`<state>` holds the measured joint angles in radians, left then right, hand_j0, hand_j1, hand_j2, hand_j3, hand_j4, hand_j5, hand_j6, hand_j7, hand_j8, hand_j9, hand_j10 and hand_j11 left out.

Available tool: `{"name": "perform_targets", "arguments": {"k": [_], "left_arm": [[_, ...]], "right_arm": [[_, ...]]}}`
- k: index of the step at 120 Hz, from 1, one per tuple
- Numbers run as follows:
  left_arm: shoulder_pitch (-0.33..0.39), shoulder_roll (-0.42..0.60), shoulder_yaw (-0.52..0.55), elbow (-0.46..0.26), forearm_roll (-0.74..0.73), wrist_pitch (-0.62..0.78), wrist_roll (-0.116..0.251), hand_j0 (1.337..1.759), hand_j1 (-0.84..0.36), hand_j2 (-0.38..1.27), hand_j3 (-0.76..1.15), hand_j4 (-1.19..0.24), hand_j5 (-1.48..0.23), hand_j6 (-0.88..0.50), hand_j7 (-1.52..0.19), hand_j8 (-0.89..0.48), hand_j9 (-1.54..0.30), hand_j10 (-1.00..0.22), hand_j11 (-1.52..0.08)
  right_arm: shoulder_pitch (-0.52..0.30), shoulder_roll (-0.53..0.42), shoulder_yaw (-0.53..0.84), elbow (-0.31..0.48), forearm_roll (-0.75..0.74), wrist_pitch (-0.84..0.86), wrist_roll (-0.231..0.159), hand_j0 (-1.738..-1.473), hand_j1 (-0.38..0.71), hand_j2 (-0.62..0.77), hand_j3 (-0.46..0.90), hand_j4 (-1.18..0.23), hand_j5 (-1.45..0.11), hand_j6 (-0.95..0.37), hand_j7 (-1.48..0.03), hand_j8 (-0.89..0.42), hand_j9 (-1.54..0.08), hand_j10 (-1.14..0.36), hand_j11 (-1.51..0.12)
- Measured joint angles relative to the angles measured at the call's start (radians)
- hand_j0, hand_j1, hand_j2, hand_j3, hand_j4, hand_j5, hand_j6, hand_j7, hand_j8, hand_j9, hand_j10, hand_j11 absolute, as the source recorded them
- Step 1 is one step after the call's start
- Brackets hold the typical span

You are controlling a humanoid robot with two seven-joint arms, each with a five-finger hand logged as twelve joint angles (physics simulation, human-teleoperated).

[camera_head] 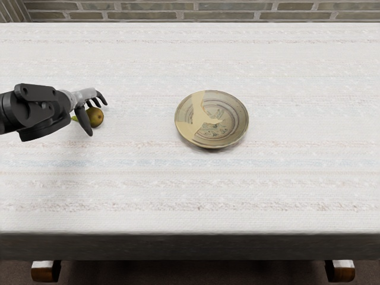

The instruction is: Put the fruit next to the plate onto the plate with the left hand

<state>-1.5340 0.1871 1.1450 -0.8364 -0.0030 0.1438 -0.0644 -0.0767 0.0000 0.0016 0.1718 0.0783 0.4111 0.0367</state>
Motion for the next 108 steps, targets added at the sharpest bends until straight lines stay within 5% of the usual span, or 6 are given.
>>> {"name": "perform_targets", "arguments": {"k": [77, 108], "left_arm": [[0.005, 0.002, 0.003, 0.000, -0.002, 0.002, 0.000, 1.658, -0.16, 0.09, 0.00, -0.42, -0.55, -0.42, -0.55, -0.42, -0.55, -0.42, -0.55], [0.004, 0.002, 0.006, -0.002, 0.002, -0.013, 0.001, 1.655, -0.23, 0.21, 0.00, -0.61, -0.77, -0.46, -0.78, -0.47, -0.79, -0.45, -0.80]], "right_arm": [[0.000, 0.000, 0.000, 0.000, 0.000, 0.000, 0.000, -1.658, -0.34, 0.00, 0.00, -0.01, -0.01, -0.01, -0.01, -0.01, -0.01, -0.01, -0.01], [0.000, 0.000, 0.000, 0.000, 0.000, 0.000, 0.000, -1.658, -0.34, 0.00, 0.00, -0.01, -0.01, -0.01, -0.01, -0.01, -0.01, -0.01, -0.01]]}}
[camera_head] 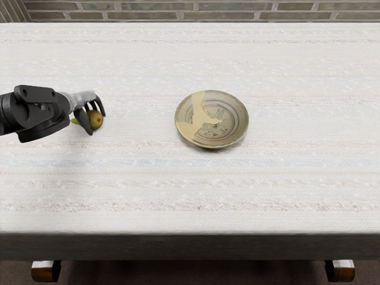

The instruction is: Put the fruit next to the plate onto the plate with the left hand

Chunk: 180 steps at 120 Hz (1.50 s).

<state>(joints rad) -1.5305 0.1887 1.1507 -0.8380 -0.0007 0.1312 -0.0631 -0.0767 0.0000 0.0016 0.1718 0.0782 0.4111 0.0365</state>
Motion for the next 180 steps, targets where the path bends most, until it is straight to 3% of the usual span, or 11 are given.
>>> {"name": "perform_targets", "arguments": {"k": [23, 35, 46, 72, 87, 99, 126, 146, 165, 174, 180], "left_arm": [[0.000, 0.000, 0.000, -0.001, -0.001, -0.003, 0.000, 1.653, -0.23, 0.24, 0.00, -0.64, -0.87, -0.45, -0.87, -0.46, -0.88, -0.45, -0.89], [-0.003, 0.007, -0.001, -0.001, -0.002, -0.024, 0.001, 1.653, -0.25, 0.39, 0.00, -0.66, -0.94, -0.45, -0.95, -0.46, -0.97, -0.47, -0.98], [-0.009, 0.010, -0.002, -0.001, -0.003, -0.048, 0.001, 1.651, -0.27, 0.42, 0.00, -0.62, -0.99, -0.41, -1.00, -0.43, -1.03, -0.49, -1.05], [-0.090, 0.066, -0.072, -0.004, -0.001, -0.190, 0.001, 1.651, -0.25, 0.41, 0.00, -0.59, -1.13, -0.35, -1.13, -0.39, -1.12, -0.52, -1.11], [-0.120, 0.110, -0.184, -0.004, 0.001, -0.230, 0.001, 1.652, -0.24, 0.40, 0.00, -0.56, -1.16, -0.33, -1.13, -0.41, -1.11, -0.54, -1.11], [-0.126, 0.109, -0.324, -0.003, 0.000, -0.240, 0.000, 1.652, -0.30, 0.55, 0.00, -0.53, -1.18, -0.30, -1.14, -0.39, -1.12, -0.55, -1.12], [-0.111, 0.063, -0.636, 0.001, 0.009, -0.265, -0.003, 1.653, -0.29, 0.49, 0.00, -0.51, -1.23, -0.29, -1.16, -0.36, -1.13, -0.59, -1.13], [-0.086, -0.003, -0.723, 0.031, 0.013, -0.266, -0.007, 1.654, -0.34, 0.61, 0.00, -0.55, -1.26, -0.29, -1.20, -0.33, -1.14, -0.74, -1.14], [-0.079, -0.007, -0.746, 0.064, 0.013, -0.261, -0.009, 1.653, -0.38, 0.73, 0.00, -0.59, -1.25, -0.32, -1.20, -0.35, -1.15, -0.80, -1.16], [-0.066, -0.038, -0.752, 0.070, 0.013, -0.256, -0.010, 1.654, -0.36, 0.69, 0.00, -0.61, -1.13, -0.35, -1.10, -0.39, -1.06, -0.75, -1.06], [-0.063, -0.041, -0.762, 0.072, 0.011, -0.251, -0.010, 1.655, -0.28, 0.55, 0.00, -0.54, -0.96, -0.33, -0.94, -0.37, -0.91, -0.65, -0.92]], "right_arm": [[0.000, 0.000, 0.000, 0.000, 0.000, 0.000, 0.000, -1.658, -0.34, 0.00, 0.00, -0.01, -0.01, -0.01, -0.01, -0.01, -0.01, -0.01, -0.01], [0.000, 0.000, 0.000, 0.000, 0.000, 0.000, 0.000, -1.658, -0.34, 0.00, 0.00, -0.01, -0.01, -0.01, -0.01, -0.01, -0.01, -0.01, -0.01], [0.000, 0.000, 0.000, 0.000, 0.000, 0.000, 0.000, -1.658, -0.34, 0.00, 0.00, -0.01, -0.01, -0.01, -0.01, -0.01, -0.01, -0.01, -0.01], [0.000, 0.000, 0.000, 0.000, 0.000, 0.000, 0.000, -1.658, -0.34, 0.00, 0.00, -0.01, -0.01, -0.01, -0.01, -0.01, -0.01, -0.01, -0.01], [0.000, 0.000, 0.000, 0.000, 0.000, 0.000, 0.000, -1.658, -0.34, 0.00, 0.00, -0.01, -0.01, -0.01, -0.01, -0.01, -0.01, -0.01, -0.01], [0.000, 0.000, 0.000, 0.000, 0.000, 0.000, 0.000, -1.658, -0.34, 0.00, 0.00, -0.01, -0.01, -0.01, -0.01, -0.01, -0.01, -0.01, -0.01], [0.000, 0.000, 0.000, 0.000, 0.000, 0.000, 0.000, -1.658, -0.34, 0.00, 0.00, -0.01, -0.01, -0.01, -0.01, -0.01, -0.01, -0.01, -0.01], [0.000, 0.000, 0.000, 0.000, 0.000, 0.000, 0.000, -1.658, -0.34, 0.00, 0.00, -0.01, -0.01, -0.01, -0.01, -0.01, -0.01, -0.01, -0.01], [0.000, 0.000, 0.000, 0.000, 0.000, 0.000, 0.000, -1.658, -0.34, 0.00, 0.00, -0.01, -0.01, -0.01, -0.01, -0.01, -0.01, -0.01, -0.01], [0.000, 0.000, 0.000, 0.000, 0.000, 0.000, 0.000, -1.658, -0.34, 0.00, 0.00, -0.01, -0.01, -0.01, -0.01, -0.01, -0.01, -0.01, -0.01], [0.000, 0.000, 0.000, 0.000, 0.000, 0.000, 0.000, -1.658, -0.34, 0.00, 0.00, -0.01, -0.01, -0.01, -0.01, -0.01, -0.01, -0.01, -0.01]]}}
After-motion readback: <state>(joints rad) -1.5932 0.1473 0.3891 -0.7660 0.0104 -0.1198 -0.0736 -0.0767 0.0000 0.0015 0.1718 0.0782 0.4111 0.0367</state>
